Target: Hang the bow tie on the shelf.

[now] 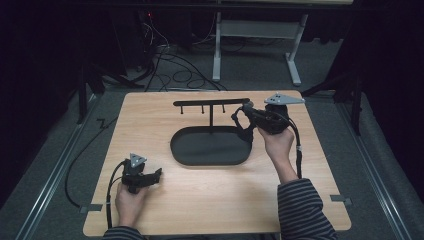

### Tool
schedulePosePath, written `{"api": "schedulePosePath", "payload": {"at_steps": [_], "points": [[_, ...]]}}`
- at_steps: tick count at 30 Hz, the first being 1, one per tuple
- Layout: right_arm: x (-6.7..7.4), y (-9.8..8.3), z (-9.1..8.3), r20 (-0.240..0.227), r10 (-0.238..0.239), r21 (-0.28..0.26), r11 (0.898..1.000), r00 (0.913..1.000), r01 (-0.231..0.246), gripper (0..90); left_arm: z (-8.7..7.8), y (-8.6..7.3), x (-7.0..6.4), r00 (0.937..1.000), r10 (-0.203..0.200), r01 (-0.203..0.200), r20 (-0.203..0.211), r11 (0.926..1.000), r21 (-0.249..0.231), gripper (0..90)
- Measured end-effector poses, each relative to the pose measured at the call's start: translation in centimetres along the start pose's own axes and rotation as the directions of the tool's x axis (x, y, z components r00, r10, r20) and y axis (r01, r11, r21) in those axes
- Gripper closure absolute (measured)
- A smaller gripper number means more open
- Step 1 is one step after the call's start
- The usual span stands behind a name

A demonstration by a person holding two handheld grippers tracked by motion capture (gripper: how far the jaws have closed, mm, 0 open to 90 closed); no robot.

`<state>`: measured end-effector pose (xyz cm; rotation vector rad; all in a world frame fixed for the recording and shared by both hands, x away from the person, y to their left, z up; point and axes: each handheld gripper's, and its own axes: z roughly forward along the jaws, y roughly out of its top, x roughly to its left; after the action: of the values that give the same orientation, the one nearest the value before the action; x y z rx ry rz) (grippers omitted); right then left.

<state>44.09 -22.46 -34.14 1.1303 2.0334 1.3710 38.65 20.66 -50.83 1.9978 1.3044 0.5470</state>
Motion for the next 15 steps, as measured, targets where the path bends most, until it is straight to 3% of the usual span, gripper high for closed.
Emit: {"api": "schedulePosePath", "payload": {"at_steps": [15], "points": [[-1.7,0.4,1.1,0.054,0.031,0.009,0.999,0.9981,-0.032,90.0,0.0,0.0,0.0,1.0,0.0,0.0,0.0,1.0,0.0,19.9]]}}
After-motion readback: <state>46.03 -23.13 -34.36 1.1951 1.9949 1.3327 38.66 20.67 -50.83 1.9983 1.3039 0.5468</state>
